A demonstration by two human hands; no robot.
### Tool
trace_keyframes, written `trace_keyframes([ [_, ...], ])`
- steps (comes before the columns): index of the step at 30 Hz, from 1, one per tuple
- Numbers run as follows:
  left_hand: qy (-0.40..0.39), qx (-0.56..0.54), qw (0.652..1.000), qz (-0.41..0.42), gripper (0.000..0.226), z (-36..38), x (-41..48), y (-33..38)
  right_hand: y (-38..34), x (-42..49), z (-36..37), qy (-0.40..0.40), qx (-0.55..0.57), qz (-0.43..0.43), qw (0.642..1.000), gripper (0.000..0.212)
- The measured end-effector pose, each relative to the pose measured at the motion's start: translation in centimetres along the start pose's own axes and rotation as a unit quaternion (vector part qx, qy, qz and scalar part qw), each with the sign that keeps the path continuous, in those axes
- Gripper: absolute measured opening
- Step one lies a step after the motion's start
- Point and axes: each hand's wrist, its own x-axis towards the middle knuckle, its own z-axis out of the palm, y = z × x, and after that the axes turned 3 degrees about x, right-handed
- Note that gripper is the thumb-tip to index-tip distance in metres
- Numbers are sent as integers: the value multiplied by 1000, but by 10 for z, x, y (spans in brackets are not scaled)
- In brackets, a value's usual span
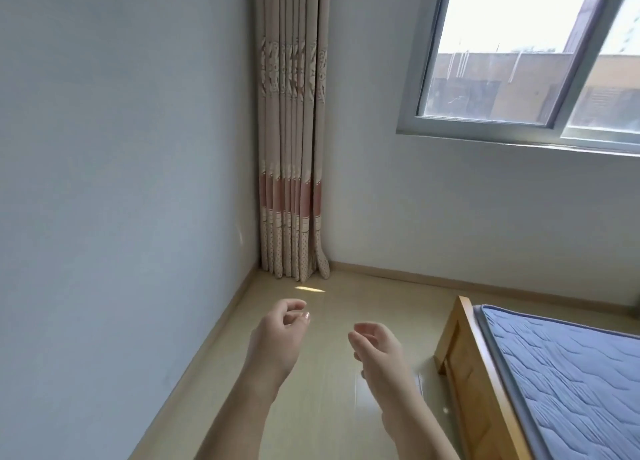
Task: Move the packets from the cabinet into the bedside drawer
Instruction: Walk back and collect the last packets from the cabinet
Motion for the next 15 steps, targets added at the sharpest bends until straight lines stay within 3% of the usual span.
trace_keyframes([
  [5, -54, -35, 998, 8, 16, 45, 131, 23, -28, 121, -10, 67, -7, -16, 998, 8],
  [15, -185, -11, 982, 24, 11, 191, 326, 62, -26, 321, -81, 185, 41, 38, 981, 8],
])
